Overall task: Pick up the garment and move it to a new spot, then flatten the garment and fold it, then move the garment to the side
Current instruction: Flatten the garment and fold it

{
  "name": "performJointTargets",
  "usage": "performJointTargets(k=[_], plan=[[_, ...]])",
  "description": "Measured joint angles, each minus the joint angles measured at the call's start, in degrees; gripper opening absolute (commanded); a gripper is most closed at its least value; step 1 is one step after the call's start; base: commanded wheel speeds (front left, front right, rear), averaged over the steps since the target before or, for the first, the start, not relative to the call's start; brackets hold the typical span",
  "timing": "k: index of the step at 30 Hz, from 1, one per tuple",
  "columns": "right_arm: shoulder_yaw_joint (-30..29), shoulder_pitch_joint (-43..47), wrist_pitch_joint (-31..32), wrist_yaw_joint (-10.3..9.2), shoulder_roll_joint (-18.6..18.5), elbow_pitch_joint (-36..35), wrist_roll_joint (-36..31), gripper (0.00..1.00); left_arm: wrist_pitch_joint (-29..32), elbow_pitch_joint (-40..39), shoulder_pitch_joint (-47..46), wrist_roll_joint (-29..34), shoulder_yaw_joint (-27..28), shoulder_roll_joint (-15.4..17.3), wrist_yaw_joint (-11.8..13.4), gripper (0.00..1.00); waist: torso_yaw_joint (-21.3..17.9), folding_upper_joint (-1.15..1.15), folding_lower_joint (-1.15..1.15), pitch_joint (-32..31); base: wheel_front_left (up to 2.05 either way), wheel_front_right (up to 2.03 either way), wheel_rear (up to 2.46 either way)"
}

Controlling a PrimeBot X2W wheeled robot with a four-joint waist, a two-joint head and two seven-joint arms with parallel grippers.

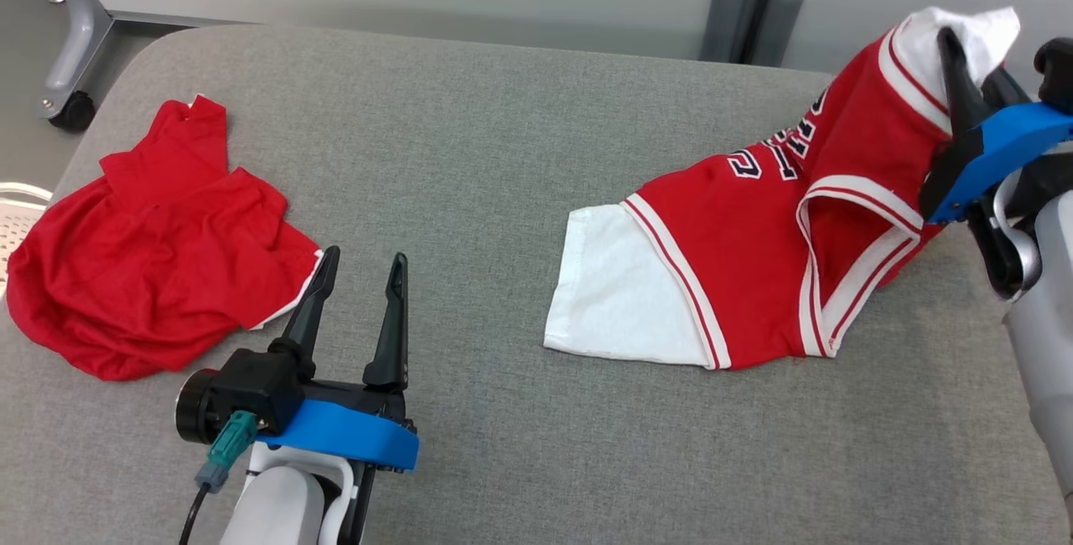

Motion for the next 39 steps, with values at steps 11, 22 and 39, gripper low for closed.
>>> performJointTargets(k=[11,22,39], plan=[[-0.24,2.4,3.86,0.0,3.2,9.85,-3.43,1.0,0.0,0.91,0.57,-0.07,-0.02,0.65,0.0,1.0,-0.1,0.0,0.0,-2.46,0.0,0.0,0.0],[12.48,17.64,4.32,0.0,8.67,-5.83,-1.03,1.0,0.0,1.09,3.29,-0.05,1.31,0.7,-0.01,1.0,-2.56,-0.01,-0.01,-5.9,0.0,0.0,0.0],[28.13,16.15,13.03,0.0,12.11,-0.25,-4.15,1.0,-0.01,0.26,1.69,-0.21,1.0,0.34,-0.01,1.0,1.59,0.0,0.0,-2.33,0.0,0.0,0.0]])
